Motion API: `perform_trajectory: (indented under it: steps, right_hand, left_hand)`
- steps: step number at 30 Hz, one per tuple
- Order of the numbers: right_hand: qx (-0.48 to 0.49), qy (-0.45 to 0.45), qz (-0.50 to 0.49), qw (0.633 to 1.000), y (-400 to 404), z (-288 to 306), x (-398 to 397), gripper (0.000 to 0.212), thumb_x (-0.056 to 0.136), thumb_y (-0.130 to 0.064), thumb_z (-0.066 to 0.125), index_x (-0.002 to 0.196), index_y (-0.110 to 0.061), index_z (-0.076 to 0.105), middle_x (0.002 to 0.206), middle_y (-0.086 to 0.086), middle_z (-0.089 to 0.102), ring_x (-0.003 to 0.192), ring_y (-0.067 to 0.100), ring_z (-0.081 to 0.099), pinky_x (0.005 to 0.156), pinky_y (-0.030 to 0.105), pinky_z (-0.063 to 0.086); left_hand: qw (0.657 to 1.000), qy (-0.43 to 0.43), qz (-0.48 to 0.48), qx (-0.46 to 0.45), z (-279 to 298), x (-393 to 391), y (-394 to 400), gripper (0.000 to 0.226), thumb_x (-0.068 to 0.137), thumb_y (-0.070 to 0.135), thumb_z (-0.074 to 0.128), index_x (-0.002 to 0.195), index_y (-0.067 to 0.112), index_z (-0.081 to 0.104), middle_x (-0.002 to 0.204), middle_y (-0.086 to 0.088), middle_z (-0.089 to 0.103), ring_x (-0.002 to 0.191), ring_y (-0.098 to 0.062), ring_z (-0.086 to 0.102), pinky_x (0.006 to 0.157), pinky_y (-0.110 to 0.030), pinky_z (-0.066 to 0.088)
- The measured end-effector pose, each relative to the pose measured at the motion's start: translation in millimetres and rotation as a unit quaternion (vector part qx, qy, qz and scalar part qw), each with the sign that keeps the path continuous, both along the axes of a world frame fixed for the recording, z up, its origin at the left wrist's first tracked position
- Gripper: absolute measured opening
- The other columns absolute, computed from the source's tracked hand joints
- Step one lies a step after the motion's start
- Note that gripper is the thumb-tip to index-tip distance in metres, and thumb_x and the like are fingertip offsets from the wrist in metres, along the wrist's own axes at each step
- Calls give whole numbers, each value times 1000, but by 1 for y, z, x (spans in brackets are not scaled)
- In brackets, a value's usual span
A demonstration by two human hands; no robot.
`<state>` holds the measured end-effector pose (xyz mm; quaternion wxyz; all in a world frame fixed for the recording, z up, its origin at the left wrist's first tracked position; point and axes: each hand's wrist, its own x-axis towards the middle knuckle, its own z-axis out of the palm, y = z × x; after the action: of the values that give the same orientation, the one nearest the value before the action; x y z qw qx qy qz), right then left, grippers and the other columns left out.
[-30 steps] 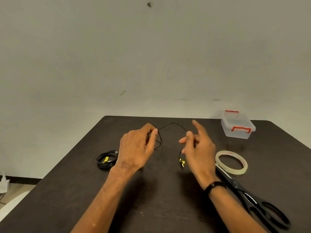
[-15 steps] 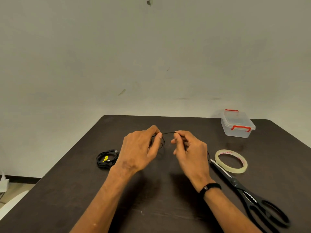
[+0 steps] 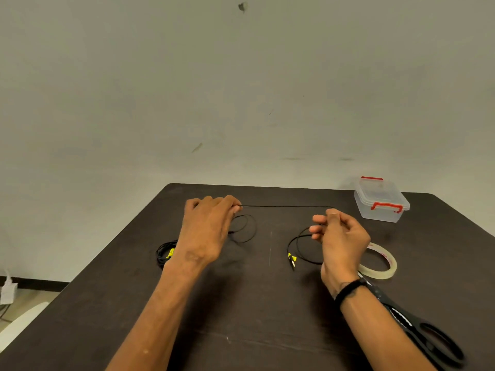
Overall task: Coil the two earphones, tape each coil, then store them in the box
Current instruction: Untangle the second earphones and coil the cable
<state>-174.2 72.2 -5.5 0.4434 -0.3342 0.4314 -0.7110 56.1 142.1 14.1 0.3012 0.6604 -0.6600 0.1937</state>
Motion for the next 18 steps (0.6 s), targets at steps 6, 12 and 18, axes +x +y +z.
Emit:
perform_trajectory:
  steps: [6, 12, 18]
  right_hand:
    - [-12, -7, -41, 999, -2, 6, -6, 15, 108, -15, 54, 118, -9, 63, 95, 17, 78, 55, 13, 70, 51, 26, 56]
    - [-208, 328, 62, 919, 38, 5, 16, 67, 106, -14, 54, 163, -33, 25, 73, -6, 75, 57, 12, 69, 64, 25, 59]
    - [-351, 472, 88, 804, 49, -6, 33, 53, 106, -15, 56, 157, -16, 43, 81, -13, 67, 61, -4, 57, 62, 18, 53]
  left_hand:
    - [996, 15, 78, -43, 4, 3, 3, 22, 111, 36, 43, 109, 33, 65, 91, 13, 70, 86, -18, 61, 102, -46, 33]
    - [997, -6, 14, -71, 6, -32, 5, 17, 110, 32, 46, 112, 33, 63, 83, 14, 69, 81, -16, 63, 103, -43, 31]
    - [995, -7, -91, -33, 3, -51, 11, 31, 101, 30, 33, 106, 24, 62, 82, 11, 64, 82, -19, 62, 106, -53, 39]
